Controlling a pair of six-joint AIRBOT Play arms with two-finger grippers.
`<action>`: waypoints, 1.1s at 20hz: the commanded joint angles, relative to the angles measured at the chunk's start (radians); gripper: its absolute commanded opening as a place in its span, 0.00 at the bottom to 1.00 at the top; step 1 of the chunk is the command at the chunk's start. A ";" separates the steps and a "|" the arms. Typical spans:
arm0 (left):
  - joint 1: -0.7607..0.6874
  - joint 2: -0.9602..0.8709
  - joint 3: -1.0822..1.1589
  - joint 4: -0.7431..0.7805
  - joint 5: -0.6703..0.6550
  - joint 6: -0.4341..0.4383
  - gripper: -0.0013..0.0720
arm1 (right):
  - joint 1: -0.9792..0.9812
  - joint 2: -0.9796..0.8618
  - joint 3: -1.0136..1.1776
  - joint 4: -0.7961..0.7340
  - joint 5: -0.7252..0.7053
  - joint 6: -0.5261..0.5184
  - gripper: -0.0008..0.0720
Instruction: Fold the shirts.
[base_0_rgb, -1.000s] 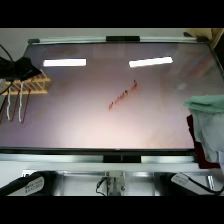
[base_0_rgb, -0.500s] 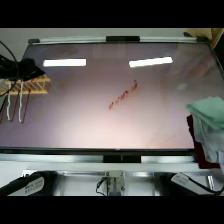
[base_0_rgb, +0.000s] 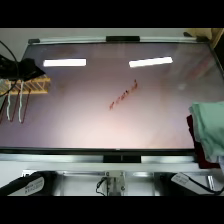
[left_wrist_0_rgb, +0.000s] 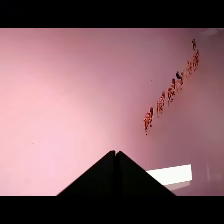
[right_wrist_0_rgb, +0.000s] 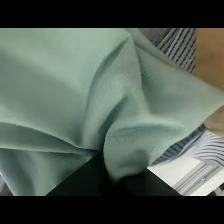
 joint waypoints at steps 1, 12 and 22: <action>0.000 0.000 0.000 -0.006 0.000 -0.003 0.06 | -0.001 -0.001 -0.064 -0.022 -0.092 0.030 0.11; -0.004 0.000 0.000 -0.005 0.001 -0.010 0.06 | 0.000 -0.001 -0.060 -0.143 -0.053 -0.045 0.77; -0.198 -0.066 0.074 0.474 -0.039 -0.130 0.06 | 0.373 0.062 0.450 0.219 -0.385 -0.121 0.77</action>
